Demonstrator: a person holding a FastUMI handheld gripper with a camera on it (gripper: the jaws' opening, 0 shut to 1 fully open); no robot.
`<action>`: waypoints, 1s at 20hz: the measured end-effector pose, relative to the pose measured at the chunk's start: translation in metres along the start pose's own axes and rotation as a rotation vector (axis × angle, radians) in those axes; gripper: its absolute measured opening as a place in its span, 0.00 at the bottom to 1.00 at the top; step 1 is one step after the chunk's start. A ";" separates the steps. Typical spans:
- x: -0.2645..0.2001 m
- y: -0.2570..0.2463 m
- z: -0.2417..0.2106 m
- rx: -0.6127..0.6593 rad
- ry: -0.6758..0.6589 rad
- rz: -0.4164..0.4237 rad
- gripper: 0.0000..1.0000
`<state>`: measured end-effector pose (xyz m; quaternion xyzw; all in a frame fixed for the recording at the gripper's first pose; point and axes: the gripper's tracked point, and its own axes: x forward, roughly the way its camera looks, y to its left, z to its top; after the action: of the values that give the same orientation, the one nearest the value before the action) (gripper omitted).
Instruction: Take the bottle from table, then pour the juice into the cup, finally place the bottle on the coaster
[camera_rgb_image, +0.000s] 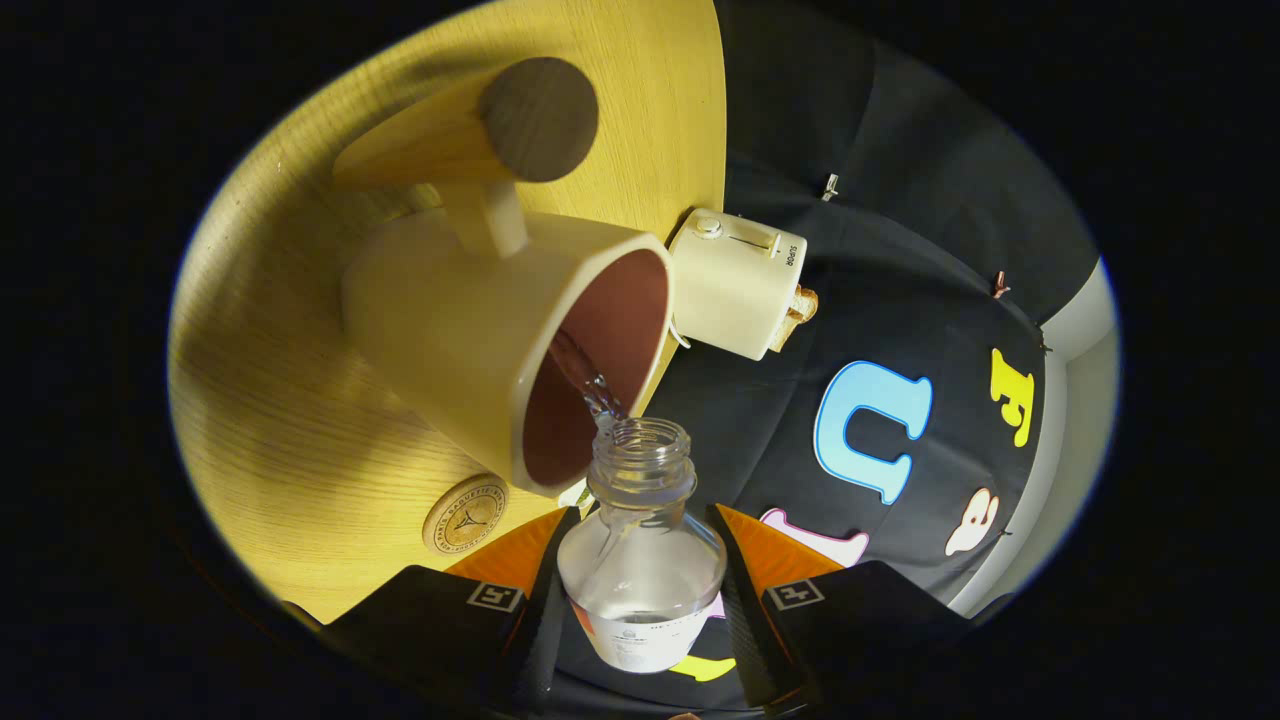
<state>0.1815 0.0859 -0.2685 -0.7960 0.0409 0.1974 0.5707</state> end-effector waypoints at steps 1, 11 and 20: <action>0.001 -0.001 0.001 -0.008 0.002 -0.002 0.73; -0.002 -0.008 0.015 -0.095 -0.026 -0.019 0.73; -0.002 -0.008 0.020 -0.152 -0.042 -0.021 0.73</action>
<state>0.1768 0.1064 -0.2660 -0.8332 0.0055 0.2108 0.5112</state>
